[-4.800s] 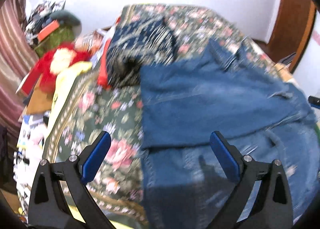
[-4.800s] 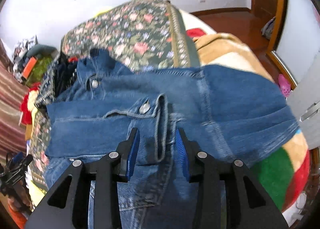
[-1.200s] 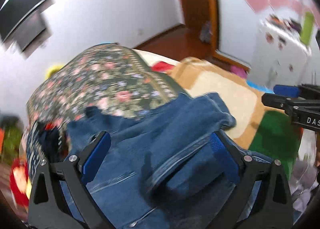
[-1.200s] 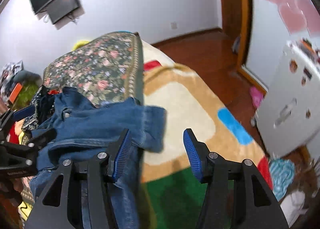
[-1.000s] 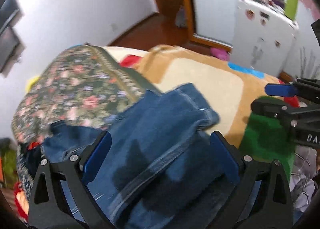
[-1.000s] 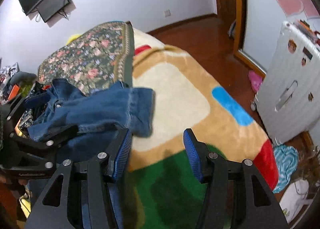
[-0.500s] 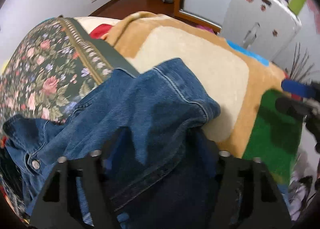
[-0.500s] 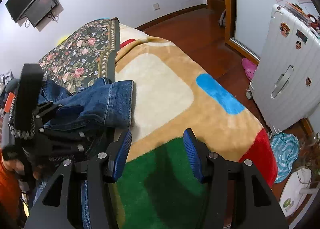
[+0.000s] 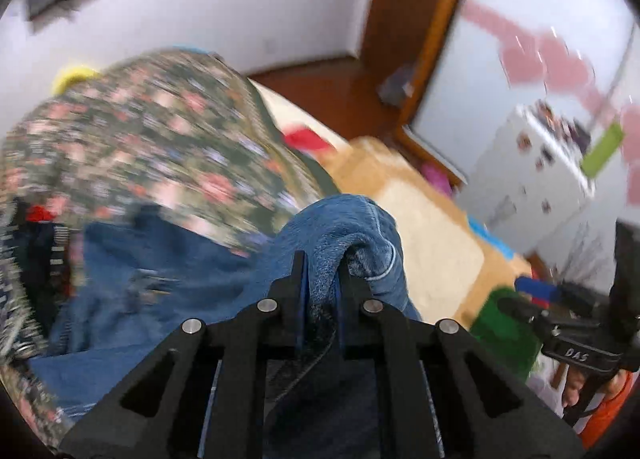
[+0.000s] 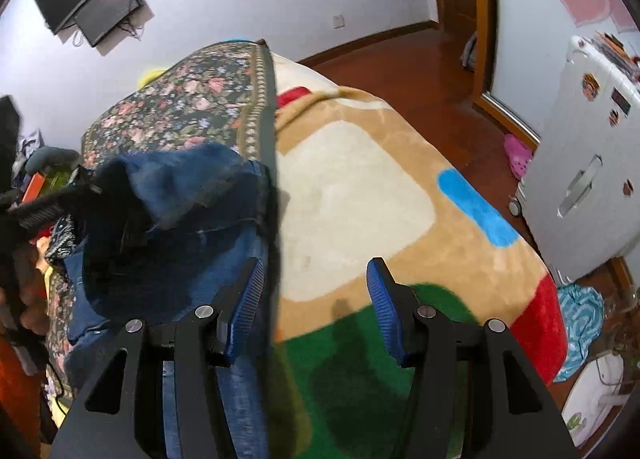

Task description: Fold large clothes

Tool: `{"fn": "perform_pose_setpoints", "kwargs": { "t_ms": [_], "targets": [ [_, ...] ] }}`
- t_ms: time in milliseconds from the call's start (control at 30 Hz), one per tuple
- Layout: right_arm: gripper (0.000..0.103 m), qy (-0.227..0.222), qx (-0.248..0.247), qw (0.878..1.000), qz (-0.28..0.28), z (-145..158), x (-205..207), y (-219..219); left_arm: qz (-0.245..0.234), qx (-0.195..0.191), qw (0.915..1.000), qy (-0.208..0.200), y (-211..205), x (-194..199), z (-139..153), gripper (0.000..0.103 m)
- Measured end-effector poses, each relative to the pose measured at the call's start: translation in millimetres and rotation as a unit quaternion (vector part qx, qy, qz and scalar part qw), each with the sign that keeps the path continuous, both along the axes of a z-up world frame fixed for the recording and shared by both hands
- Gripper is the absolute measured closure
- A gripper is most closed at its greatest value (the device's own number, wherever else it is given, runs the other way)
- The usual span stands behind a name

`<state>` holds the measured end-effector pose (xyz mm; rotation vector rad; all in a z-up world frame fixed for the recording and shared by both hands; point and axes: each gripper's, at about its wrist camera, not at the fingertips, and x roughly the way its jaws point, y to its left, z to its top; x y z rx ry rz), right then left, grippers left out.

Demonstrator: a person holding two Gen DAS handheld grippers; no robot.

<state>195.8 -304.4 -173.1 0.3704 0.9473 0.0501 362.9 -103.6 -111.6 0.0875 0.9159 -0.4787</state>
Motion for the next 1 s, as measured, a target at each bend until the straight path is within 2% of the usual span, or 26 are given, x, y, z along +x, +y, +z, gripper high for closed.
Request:
{"fn": "perform_pose_setpoints", "kwargs": {
  "t_ms": [133,267,400,533,600,733,833,867,933,1000],
  "targets": [
    [0.053,-0.019,-0.003,1.0,0.019,12.5,3.8,20.8,0.072,0.001,0.9962,-0.05,64.4,-12.4,31.5,0.092],
    [0.052,-0.02,-0.003,0.999,0.04,12.2,6.4,41.0,0.126,-0.012,0.9908,-0.049,121.1,-32.8,30.6,0.092],
    [0.051,0.003,0.009,0.997,0.075,-2.8,13.7,63.1,0.168,-0.022,0.9853,-0.02,167.9,-53.6,-1.3,0.092],
    [0.051,0.057,0.049,0.994,0.074,-29.5,20.3,71.8,0.202,-0.043,0.9776,0.041,205.7,-74.2,-48.7,0.092],
    [0.051,0.079,0.053,0.993,0.073,-41.9,20.5,75.0,0.219,-0.045,0.9727,0.064,217.6,-85.2,-69.6,0.091],
    [0.047,0.083,0.045,0.993,0.068,-46.7,15.9,76.6,0.261,-0.067,0.9586,0.091,244.7,-104.4,-96.7,0.081],
    [0.044,0.086,0.045,0.993,0.065,-46.7,16.4,75.5,0.302,-0.109,0.9417,0.1,273.2,-119.6,-109.2,0.075],
    [0.044,0.086,0.042,0.993,0.065,-46.3,16.3,75.6,0.325,-0.102,0.9347,0.102,282.2,-124.1,-113.2,0.075],
    [0.044,0.086,0.036,0.993,0.066,-45.1,15.1,75.8,0.329,-0.12,0.9296,0.116,292.3,-131.0,-120.5,0.075],
    [0.044,0.086,0.029,0.994,0.065,-44.6,17.0,78.7,0.325,-0.157,0.9231,0.131,299.9,-135.8,-127.4,0.075]
  ]
}}
